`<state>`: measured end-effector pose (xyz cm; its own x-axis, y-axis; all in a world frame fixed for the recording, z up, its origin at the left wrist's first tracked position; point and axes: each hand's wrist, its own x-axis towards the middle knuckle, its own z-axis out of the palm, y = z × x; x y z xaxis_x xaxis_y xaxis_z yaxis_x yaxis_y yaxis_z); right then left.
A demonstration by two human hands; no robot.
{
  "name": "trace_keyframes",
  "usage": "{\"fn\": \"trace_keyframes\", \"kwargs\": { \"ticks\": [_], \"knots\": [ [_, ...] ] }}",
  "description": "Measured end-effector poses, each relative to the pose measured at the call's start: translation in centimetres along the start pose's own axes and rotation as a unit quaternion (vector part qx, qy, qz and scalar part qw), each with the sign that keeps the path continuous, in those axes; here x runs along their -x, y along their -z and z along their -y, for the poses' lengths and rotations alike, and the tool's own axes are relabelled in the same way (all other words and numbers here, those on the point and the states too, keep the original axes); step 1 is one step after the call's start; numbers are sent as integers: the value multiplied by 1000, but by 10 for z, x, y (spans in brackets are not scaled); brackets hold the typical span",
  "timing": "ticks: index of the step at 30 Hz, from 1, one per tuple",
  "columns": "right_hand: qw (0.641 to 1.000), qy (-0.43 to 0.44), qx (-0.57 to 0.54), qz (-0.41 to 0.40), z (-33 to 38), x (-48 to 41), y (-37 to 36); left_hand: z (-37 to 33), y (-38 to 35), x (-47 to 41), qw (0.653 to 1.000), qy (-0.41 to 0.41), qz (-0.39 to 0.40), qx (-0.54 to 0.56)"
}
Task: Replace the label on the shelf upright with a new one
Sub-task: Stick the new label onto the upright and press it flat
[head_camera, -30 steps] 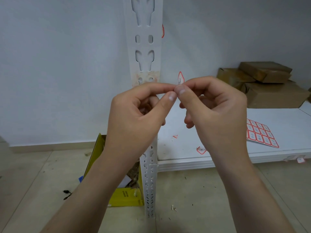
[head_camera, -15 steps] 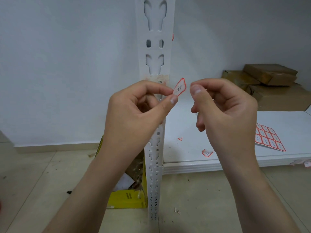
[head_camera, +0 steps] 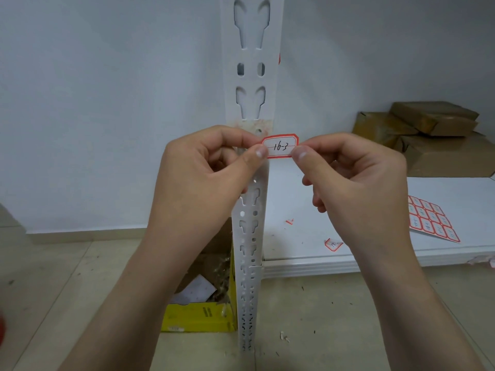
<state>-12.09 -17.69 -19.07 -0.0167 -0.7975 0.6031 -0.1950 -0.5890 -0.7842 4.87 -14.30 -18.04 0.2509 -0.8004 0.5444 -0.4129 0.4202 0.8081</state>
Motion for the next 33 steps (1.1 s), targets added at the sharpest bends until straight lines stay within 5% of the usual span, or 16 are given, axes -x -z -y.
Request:
{"fn": "trace_keyframes", "kwargs": {
  "ticks": [33],
  "knots": [
    [999, 6, 30, -18, -4, -6, -37, 16, -2, -5, 993, -16, -115, 5]
  ]
}}
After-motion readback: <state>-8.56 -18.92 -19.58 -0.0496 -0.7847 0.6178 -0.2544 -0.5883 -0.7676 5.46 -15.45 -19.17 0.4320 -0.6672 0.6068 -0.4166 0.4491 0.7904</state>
